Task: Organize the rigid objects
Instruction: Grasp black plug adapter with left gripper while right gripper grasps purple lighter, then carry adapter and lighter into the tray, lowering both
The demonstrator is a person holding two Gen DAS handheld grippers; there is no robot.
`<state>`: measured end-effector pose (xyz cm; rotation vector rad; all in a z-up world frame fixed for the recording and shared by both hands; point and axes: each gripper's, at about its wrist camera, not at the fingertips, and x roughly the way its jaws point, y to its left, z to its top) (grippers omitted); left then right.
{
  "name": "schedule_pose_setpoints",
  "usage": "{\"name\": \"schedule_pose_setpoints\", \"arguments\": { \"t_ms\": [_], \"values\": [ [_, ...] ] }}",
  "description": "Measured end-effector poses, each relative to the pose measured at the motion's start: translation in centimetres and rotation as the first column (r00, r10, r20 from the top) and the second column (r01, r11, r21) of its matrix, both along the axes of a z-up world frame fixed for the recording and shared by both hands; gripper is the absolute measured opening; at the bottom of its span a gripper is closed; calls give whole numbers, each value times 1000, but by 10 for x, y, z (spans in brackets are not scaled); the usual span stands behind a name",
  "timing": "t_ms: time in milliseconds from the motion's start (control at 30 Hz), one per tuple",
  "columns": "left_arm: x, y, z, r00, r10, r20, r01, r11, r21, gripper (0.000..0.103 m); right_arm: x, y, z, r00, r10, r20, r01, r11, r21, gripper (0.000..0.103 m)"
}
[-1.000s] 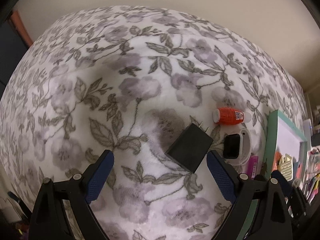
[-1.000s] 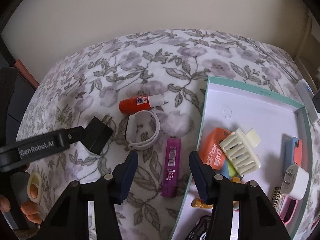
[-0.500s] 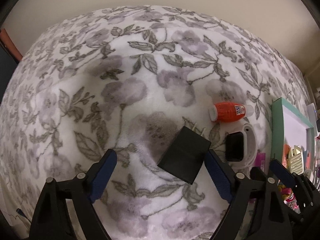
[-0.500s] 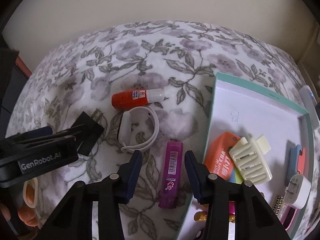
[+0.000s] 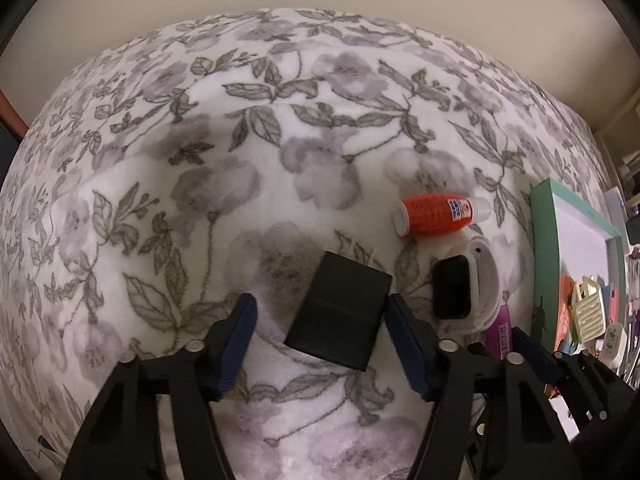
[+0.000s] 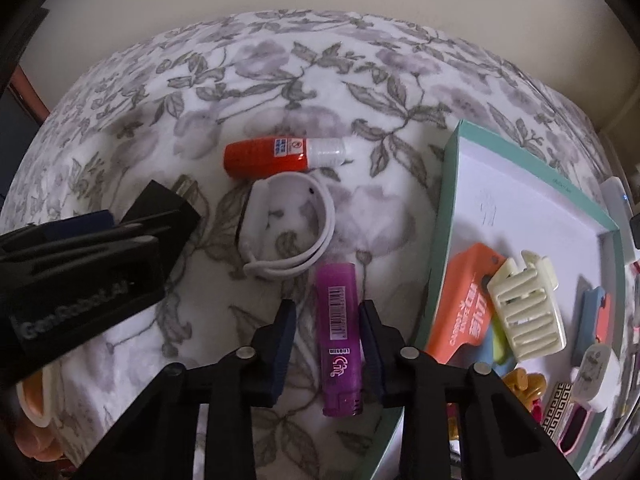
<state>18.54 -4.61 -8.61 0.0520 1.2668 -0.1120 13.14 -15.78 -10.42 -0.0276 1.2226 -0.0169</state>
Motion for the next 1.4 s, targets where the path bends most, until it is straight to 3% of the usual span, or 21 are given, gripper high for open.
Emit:
{"name": "schedule_pose_setpoints", "arguments": {
  "t_ms": [167, 367, 867, 1167, 1400],
  "values": [
    [-1, -2, -8, 1000, -3, -28, 2, 1000, -11, 49, -5, 3, -1, 1000, 10, -7, -10, 1000, 0, 25],
    [-3, -3, -14, 999, 2, -35, -2, 1000, -1, 48, -10, 8, -2, 1000, 23, -9, -23, 1000, -13, 22],
    [-25, 7, -9, 998, 27, -48, -22, 993, 112, 46, -30, 23, -2, 1000, 30, -4, -30, 999, -16, 21],
    [-44, 27, 43, 996, 69, 56, -75, 992, 102, 44, -50, 14, 30, 998, 14, 62, -16, 999, 38, 21],
    [-57, 20, 77, 988, 57, 142, -69, 994, 82, 44, -65, -4, 57, 992, -19, 126, 9, 997, 79, 21]
  ]
}}
